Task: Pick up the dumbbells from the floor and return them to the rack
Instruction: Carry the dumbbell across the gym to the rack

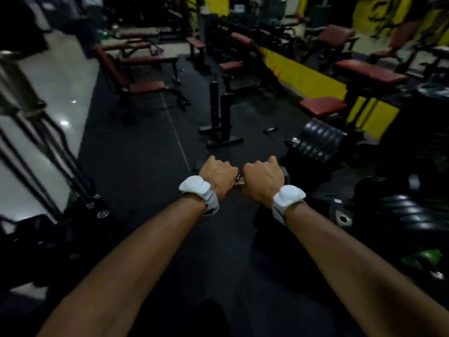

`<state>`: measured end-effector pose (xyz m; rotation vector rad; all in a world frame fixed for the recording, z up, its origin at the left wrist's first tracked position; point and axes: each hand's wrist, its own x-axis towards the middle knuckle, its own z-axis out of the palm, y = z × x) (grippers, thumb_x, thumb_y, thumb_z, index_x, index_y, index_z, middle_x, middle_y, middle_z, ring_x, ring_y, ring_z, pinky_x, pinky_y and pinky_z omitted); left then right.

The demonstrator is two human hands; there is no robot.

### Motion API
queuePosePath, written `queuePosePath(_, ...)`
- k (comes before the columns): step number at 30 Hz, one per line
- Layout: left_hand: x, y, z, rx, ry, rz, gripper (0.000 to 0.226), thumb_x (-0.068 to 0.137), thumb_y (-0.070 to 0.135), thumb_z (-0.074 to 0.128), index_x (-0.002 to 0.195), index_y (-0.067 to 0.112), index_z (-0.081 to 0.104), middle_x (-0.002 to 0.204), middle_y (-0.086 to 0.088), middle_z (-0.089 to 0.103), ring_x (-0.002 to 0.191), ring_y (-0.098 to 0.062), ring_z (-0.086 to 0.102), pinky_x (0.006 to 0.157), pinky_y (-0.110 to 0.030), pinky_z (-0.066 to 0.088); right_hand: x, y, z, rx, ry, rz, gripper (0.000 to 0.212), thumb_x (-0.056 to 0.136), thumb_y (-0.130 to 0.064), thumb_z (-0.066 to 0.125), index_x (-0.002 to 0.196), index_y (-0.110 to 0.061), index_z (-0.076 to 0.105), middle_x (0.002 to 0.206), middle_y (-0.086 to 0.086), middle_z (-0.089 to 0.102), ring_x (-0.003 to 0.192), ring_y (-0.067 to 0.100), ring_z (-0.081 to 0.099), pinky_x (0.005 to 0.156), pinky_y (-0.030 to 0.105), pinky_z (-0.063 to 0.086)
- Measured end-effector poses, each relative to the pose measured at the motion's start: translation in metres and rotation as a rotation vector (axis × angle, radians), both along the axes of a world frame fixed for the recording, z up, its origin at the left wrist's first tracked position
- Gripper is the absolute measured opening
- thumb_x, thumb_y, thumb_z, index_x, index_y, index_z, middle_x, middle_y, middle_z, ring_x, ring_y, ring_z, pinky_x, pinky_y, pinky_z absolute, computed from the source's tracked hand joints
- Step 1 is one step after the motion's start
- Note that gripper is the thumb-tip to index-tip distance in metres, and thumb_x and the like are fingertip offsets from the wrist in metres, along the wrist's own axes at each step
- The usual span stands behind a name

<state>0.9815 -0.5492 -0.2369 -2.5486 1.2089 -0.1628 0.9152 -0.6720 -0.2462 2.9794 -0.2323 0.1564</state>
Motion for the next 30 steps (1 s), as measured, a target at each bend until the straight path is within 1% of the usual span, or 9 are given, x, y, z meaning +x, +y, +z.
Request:
queuePosePath(4, 0.049, 0.000, -0.010, 0.018, -0.003, 0.070, 0.010, 0.094, 0.031, 0.056, 0.093, 0.028, 0.065, 0.100, 0.000, 0.071, 0.092, -0.024, 0.069, 0.094, -0.039, 0.039, 0.059, -0.007, -0.012, 0.002, 0.029, 0.067, 0.036, 0.088, -0.045, 0.056, 0.068, -0.024, 0.035, 0.088, 0.004, 0.071, 0.082, 0.029, 0.068, 0.094, 0.046, 0.033)
queuePosePath(8, 0.127, 0.002, -0.033, -0.004, 0.038, 0.167, 0.008, 0.093, 0.029, 0.055, 0.090, 0.030, 0.063, 0.097, 0.000, 0.071, 0.088, -0.024, 0.068, 0.091, -0.039, 0.039, 0.153, -0.012, -0.035, -0.011, 0.050, 0.176, 0.023, 0.088, -0.043, 0.056, 0.077, -0.028, 0.043, 0.085, 0.002, 0.070, 0.078, 0.029, 0.066, 0.091, 0.045, 0.033)
queuePosePath(12, 0.201, 0.008, -0.047, -0.040, 0.081, 0.230, 0.012, 0.094, 0.027, 0.052, 0.096, 0.029, 0.064, 0.098, -0.001, 0.070, 0.089, -0.024, 0.068, 0.092, -0.039, 0.039, 0.235, -0.008, -0.046, -0.019, 0.095, 0.255, 0.023, 0.089, -0.042, 0.058, 0.080, -0.026, 0.044, 0.086, 0.002, 0.070, 0.079, 0.029, 0.067, 0.094, 0.045, 0.033)
queuePosePath(16, 0.276, 0.017, -0.052, -0.035, 0.094, 0.292, 0.017, 0.097, 0.027, 0.049, 0.101, 0.026, 0.065, 0.104, -0.002, 0.071, 0.095, -0.025, 0.068, 0.098, -0.041, 0.037, 0.315, 0.002, -0.054, -0.050, 0.052, 0.309, 0.021, 0.089, -0.040, 0.058, 0.079, -0.027, 0.044, 0.088, 0.002, 0.071, 0.079, 0.028, 0.067, 0.091, 0.043, 0.033)
queuePosePath(22, 0.383, 0.029, -0.041, -0.021, 0.018, 0.338, 0.013, 0.094, 0.029, 0.052, 0.096, 0.026, 0.065, 0.100, -0.001, 0.071, 0.090, -0.024, 0.068, 0.091, -0.038, 0.039, 0.432, 0.015, -0.046, -0.020, 0.007, 0.367, 0.023, 0.088, -0.042, 0.058, 0.079, -0.026, 0.044, 0.087, 0.006, 0.071, 0.079, 0.032, 0.068, 0.096, 0.045, 0.034)
queuePosePath(25, 0.414, 0.040, -0.040, 0.007, 0.036, 0.383, 0.013, 0.093, 0.031, 0.054, 0.098, 0.026, 0.065, 0.102, 0.000, 0.071, 0.093, -0.024, 0.068, 0.090, -0.036, 0.039, 0.470, 0.020, -0.048, -0.023, -0.002, 0.436, 0.025, 0.088, -0.042, 0.058, 0.076, -0.026, 0.043, 0.085, 0.005, 0.071, 0.078, 0.031, 0.068, 0.095, 0.045, 0.033)
queuePosePath(26, 0.433, 0.044, -0.042, 0.010, 0.048, 0.421, 0.012, 0.093, 0.031, 0.053, 0.097, 0.027, 0.064, 0.104, 0.000, 0.070, 0.095, -0.023, 0.067, 0.091, -0.036, 0.039, 0.493, 0.025, -0.049, -0.041, -0.002, 0.465, 0.028, 0.087, -0.041, 0.060, 0.072, -0.026, 0.041, 0.082, 0.005, 0.071, 0.075, 0.030, 0.067, 0.092, 0.044, 0.034)
queuePosePath(28, 0.463, 0.049, -0.041, 0.032, 0.079, 0.497, 0.008, 0.094, 0.031, 0.051, 0.090, 0.028, 0.056, 0.108, 0.001, 0.068, 0.101, -0.023, 0.066, 0.093, -0.035, 0.039, 0.525, 0.033, -0.052, -0.072, -0.018, 0.515, 0.047, 0.078, -0.037, 0.070, 0.059, -0.025, 0.028, 0.070, 0.004, 0.068, 0.063, 0.030, 0.065, 0.085, 0.042, 0.036)
queuePosePath(30, 0.491, 0.053, -0.044, 0.154, 0.103, 0.602, 0.017, 0.095, 0.033, 0.051, 0.080, 0.026, 0.048, 0.110, 0.000, 0.065, 0.106, -0.022, 0.064, 0.098, -0.035, 0.040, 0.556, 0.041, -0.051, -0.031, -0.047, 0.570, 0.065, 0.066, -0.033, 0.081, 0.057, -0.027, 0.017, 0.057, 0.004, 0.063, 0.049, 0.029, 0.060, 0.080, 0.043, 0.043)
